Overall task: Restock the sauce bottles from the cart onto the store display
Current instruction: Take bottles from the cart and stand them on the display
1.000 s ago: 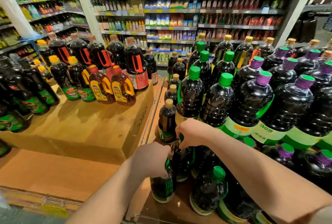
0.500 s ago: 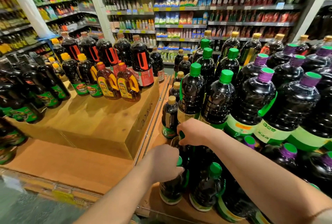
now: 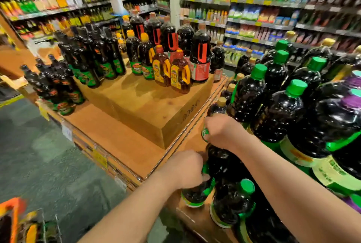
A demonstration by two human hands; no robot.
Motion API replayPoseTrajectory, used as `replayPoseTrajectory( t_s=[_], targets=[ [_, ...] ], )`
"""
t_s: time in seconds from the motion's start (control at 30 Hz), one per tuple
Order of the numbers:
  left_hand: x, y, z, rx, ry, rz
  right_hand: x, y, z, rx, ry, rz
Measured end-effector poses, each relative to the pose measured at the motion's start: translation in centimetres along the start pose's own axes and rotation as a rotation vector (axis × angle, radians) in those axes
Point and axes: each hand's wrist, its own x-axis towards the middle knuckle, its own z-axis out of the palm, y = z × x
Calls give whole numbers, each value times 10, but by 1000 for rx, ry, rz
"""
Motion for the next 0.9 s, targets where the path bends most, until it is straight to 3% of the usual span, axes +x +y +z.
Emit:
replayPoseTrajectory(
  t_s=[0.37,0.5,0.67,0.73,0.9],
  targets=[
    [-8,20,18,-191,163,-34,-15,-29,-23,99,61,-167],
    [-23,4,39,-343,176,-94,-23,-77,-31,76,69,-282],
    [-96,-48,52,-231,142,-147,-25,-166,-26,127,81,-453],
    [-140,-69,58,-153,156,-284,-28,-210,-18,147,60,-544],
    [-251,-124,84,-207,274,-704,-38,-326,8,133,-16,-817]
  ],
)
